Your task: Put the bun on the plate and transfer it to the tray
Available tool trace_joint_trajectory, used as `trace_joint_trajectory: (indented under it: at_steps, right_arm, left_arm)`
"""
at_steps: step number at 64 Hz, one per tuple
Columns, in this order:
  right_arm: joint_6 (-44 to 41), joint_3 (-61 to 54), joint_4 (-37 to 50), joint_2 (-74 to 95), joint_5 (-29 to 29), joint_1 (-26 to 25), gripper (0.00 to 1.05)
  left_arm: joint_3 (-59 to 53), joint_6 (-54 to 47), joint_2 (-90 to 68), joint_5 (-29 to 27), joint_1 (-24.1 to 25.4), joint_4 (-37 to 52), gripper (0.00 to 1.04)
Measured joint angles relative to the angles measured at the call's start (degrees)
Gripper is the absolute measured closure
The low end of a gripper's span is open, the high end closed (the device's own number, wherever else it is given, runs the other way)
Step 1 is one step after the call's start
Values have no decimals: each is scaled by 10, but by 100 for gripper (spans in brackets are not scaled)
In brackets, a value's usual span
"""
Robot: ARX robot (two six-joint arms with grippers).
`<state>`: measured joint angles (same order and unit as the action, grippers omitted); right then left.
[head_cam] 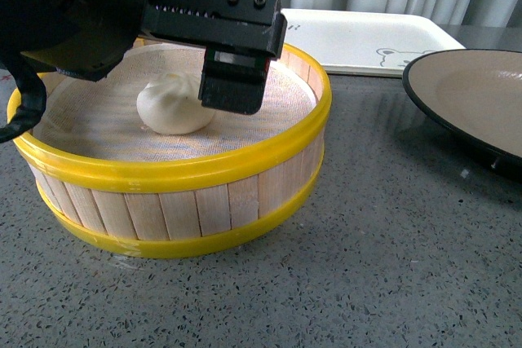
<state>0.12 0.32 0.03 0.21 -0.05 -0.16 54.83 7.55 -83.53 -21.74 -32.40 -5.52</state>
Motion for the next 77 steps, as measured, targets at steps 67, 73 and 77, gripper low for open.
trace_joint_trajectory:
  at_steps: [67,73,77]
  right_arm:
    - [0,0,0,0,0,0,9]
    - [0,0,0,0,0,0,9]
    - [0,0,0,0,0,0,9]
  left_arm:
    - [-3,-11,-19,-9,-3,-19,97]
    - [-2,-11,-17,-9,-3,-21,101]
    - [-1,-11,-16,-9,-3,-24,101]
